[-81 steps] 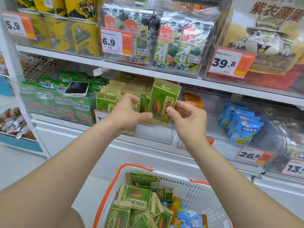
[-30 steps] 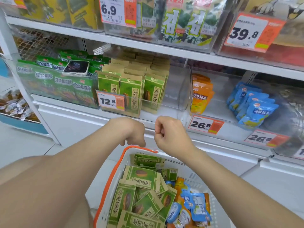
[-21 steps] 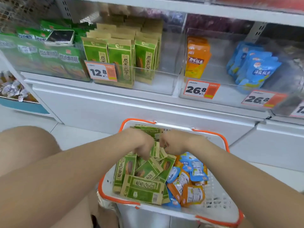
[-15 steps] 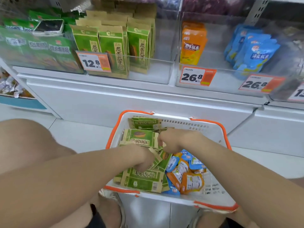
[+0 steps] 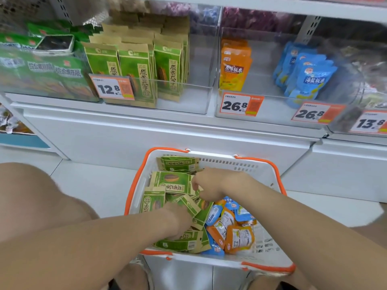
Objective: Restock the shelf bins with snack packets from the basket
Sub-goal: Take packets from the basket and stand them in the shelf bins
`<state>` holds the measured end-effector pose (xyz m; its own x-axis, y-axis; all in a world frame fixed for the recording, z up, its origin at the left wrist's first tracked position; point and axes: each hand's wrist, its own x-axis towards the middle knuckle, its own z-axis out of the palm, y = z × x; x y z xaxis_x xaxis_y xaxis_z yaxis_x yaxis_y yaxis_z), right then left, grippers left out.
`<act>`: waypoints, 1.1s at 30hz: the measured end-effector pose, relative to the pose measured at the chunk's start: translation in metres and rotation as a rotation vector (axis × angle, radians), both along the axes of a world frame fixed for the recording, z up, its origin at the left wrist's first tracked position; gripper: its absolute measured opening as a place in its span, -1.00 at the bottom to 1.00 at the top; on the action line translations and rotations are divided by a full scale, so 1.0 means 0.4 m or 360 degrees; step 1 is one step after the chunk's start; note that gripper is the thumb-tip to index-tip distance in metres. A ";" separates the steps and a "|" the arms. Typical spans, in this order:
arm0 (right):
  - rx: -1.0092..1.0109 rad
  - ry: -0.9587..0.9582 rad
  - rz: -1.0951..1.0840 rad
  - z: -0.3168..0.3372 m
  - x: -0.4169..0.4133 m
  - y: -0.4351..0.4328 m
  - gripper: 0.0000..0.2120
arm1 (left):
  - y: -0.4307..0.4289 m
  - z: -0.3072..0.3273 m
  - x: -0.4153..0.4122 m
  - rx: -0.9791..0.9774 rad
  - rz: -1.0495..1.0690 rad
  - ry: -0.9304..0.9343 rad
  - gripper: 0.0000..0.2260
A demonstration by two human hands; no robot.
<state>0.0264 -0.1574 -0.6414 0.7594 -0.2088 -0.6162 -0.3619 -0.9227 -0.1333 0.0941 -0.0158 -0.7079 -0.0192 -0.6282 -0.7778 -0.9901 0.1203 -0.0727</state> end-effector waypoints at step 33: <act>0.0541 -0.2042 -0.1015 0.208 0.073 -0.054 -0.89 | -0.180 0.496 0.277 -0.1834 0.1992 0.0819 -0.39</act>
<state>0.0556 -0.1791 -0.5583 0.6488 -0.6966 0.3063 -0.1554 -0.5153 -0.8428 0.2047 -0.0878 -0.5095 0.7769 -0.6280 -0.0449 -0.3889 -0.5348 0.7501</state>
